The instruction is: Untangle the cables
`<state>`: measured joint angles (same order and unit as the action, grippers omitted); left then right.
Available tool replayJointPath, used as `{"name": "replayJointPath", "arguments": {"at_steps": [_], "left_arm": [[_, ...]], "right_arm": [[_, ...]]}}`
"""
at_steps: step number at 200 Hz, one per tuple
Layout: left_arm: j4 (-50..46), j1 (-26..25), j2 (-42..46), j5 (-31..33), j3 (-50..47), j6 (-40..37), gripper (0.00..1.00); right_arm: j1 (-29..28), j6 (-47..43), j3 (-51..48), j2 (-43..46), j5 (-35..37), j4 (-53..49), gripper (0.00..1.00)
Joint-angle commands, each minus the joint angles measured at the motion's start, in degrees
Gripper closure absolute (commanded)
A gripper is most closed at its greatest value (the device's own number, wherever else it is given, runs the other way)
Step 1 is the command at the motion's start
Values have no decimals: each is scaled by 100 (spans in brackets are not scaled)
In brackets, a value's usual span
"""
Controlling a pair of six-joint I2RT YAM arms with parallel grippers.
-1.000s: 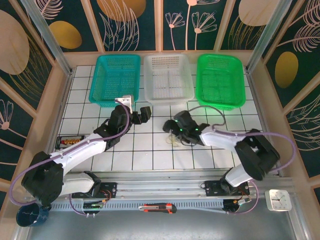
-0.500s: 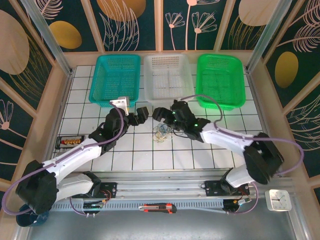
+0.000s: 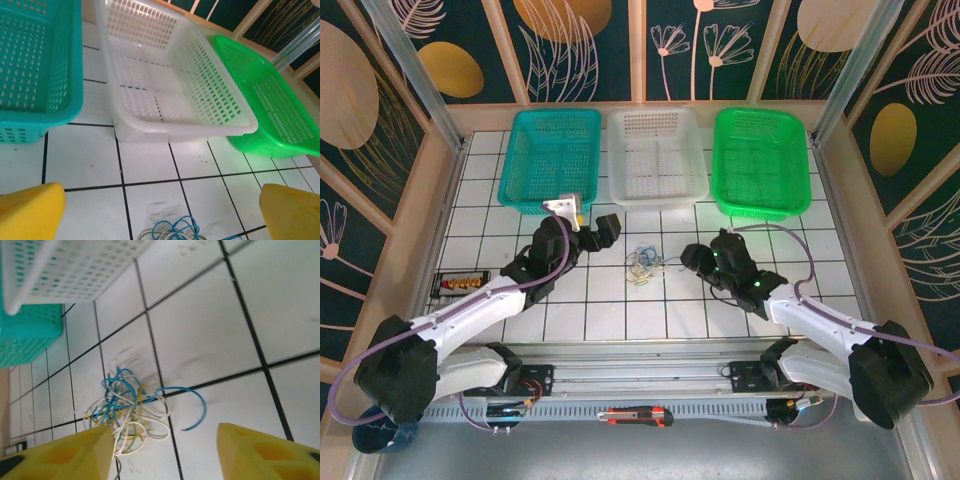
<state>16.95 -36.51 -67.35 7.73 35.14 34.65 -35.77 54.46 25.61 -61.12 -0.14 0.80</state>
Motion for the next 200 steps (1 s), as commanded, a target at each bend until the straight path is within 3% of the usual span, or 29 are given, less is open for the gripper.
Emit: {"name": "replayJointPath", "arguments": {"at_steps": [1, 60, 129, 200], "left_arm": [[199, -24, -89, -181, 125, 100, 1], [227, -19, -206, -263, 204, 147, 1], [254, -22, -261, -300, 239, 210, 1], [276, -26, -342, -344, 288, 226, 1]], "right_arm": [[175, 193, -264, 15, -650, 815, 47], [258, 324, -407, -600, -1014, 1545, 55], [257, 441, -327, -1038, -678, 1353, 52], [262, 399, -289, -1364, -838, 1646, 54]]}}
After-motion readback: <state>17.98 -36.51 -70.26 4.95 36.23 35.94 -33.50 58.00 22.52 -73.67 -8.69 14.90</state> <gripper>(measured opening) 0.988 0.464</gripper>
